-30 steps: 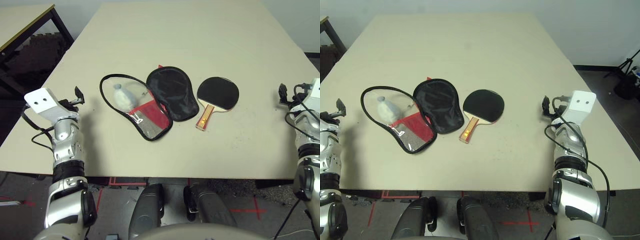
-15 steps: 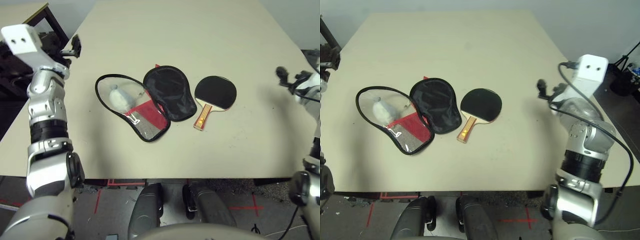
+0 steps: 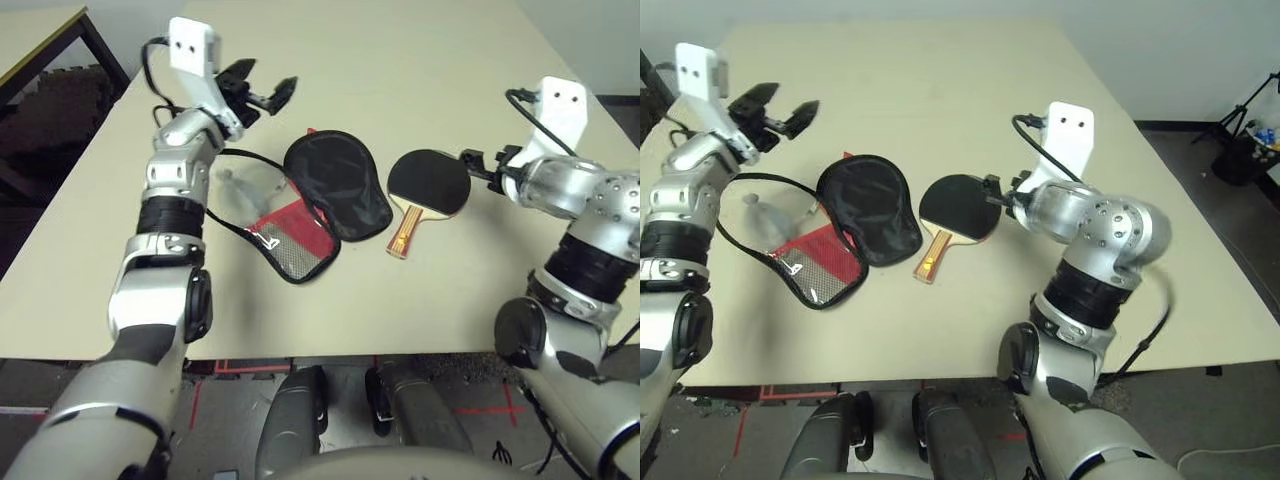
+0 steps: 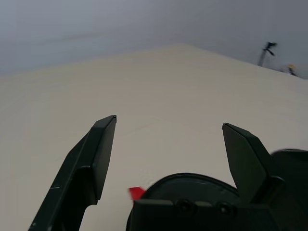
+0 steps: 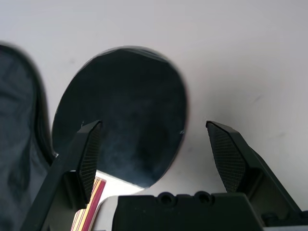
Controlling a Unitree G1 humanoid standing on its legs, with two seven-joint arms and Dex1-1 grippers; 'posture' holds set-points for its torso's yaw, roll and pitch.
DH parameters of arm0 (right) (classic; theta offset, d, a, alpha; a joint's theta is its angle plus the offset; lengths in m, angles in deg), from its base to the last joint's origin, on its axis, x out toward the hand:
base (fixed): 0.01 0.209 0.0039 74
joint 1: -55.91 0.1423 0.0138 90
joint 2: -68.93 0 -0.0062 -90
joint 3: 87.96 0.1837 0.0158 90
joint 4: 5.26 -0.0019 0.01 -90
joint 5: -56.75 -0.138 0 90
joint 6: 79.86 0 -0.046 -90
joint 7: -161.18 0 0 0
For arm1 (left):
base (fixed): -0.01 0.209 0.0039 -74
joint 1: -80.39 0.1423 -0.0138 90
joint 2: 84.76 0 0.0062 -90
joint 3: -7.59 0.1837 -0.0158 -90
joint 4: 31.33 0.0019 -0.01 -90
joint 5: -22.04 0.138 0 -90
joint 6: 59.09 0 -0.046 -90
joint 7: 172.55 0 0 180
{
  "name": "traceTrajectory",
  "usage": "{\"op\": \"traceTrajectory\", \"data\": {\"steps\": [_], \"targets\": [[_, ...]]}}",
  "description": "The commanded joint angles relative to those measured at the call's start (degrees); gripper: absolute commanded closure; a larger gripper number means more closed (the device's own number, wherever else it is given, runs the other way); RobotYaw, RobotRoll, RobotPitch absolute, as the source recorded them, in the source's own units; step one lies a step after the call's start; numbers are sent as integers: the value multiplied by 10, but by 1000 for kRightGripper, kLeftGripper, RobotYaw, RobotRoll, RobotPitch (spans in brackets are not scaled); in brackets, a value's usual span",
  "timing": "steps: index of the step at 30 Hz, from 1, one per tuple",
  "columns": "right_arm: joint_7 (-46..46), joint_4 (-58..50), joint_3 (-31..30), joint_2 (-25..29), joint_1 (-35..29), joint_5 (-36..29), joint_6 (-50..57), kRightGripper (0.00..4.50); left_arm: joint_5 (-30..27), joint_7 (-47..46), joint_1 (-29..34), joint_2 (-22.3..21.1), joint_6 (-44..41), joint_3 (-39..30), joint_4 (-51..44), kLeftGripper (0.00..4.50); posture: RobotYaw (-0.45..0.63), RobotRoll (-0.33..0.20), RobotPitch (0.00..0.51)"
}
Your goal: Store the ping-pong paddle in its case and zip it.
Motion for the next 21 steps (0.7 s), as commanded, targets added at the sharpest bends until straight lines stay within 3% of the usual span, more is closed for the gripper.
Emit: {"op": "traceTrajectory", "data": {"steps": [1, 5, 6, 8, 13, 21], "targets": [[-107, 54, -34, 40, 10, -165, 14, 30, 9, 7, -9, 5, 8, 4, 16, 0, -248, 0, 152], [-210, 130, -96, 104, 21, -363, 14, 30, 6, 3, -9, 10, 10, 1, 16, 0, -251, 0, 155], [-256, 137, -156, 149, 13, -477, -28, 30, 5, 2, -8, 11, 10, 0, 15, 0, -254, 0, 157], [-278, 152, -245, 211, 6, -602, -70, 30, 5, 1, -4, 13, 10, 0, 11, 0, -257, 0, 159], [-279, 109, -306, 222, -13, -622, -124, 30, 2, -6, 3, 17, 11, -3, 1, 0, -258, 0, 156], [-329, 85, -294, 195, -30, -622, -165, 30, 1, -16, 14, 19, 12, -9, -7, 0, -256, 0, 153]]}}
